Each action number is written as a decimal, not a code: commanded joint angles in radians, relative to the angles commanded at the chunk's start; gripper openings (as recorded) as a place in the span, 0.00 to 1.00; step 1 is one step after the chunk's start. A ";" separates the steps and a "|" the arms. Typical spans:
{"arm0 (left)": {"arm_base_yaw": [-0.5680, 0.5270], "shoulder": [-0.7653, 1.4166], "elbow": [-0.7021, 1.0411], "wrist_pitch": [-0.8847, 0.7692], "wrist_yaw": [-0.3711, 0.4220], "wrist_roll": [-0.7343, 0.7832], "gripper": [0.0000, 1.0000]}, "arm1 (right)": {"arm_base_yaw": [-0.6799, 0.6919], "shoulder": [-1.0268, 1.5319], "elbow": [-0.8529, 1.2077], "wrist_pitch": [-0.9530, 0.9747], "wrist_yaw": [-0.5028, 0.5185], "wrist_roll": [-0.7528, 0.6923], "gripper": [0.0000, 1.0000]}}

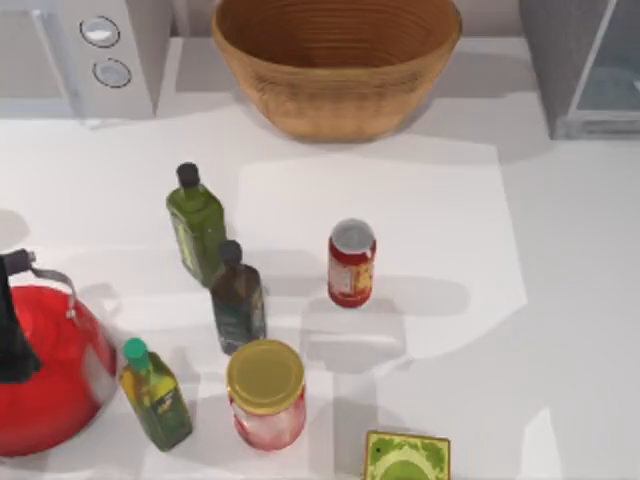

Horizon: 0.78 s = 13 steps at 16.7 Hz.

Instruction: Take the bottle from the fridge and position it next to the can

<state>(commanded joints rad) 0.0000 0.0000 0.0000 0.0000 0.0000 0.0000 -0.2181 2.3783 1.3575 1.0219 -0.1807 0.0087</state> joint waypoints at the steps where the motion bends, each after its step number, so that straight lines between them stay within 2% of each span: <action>1: 0.000 0.000 0.000 0.000 0.000 0.000 1.00 | 0.000 0.000 0.000 0.000 0.000 0.000 0.10; 2: 0.000 0.000 0.000 0.000 0.000 0.000 1.00 | 0.000 0.000 0.000 0.000 0.000 0.000 0.02; 3: 0.000 0.000 0.000 0.000 0.000 0.000 1.00 | 0.000 0.000 0.000 0.000 0.000 0.000 0.00; 13: 0.000 0.000 0.000 0.000 0.000 0.000 1.00 | -0.003 -0.017 0.003 -0.016 0.000 0.002 0.00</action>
<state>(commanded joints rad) 0.0000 0.0000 0.0000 0.0000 0.0000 0.0000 -0.2215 2.3617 1.3600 1.0057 -0.1808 0.0103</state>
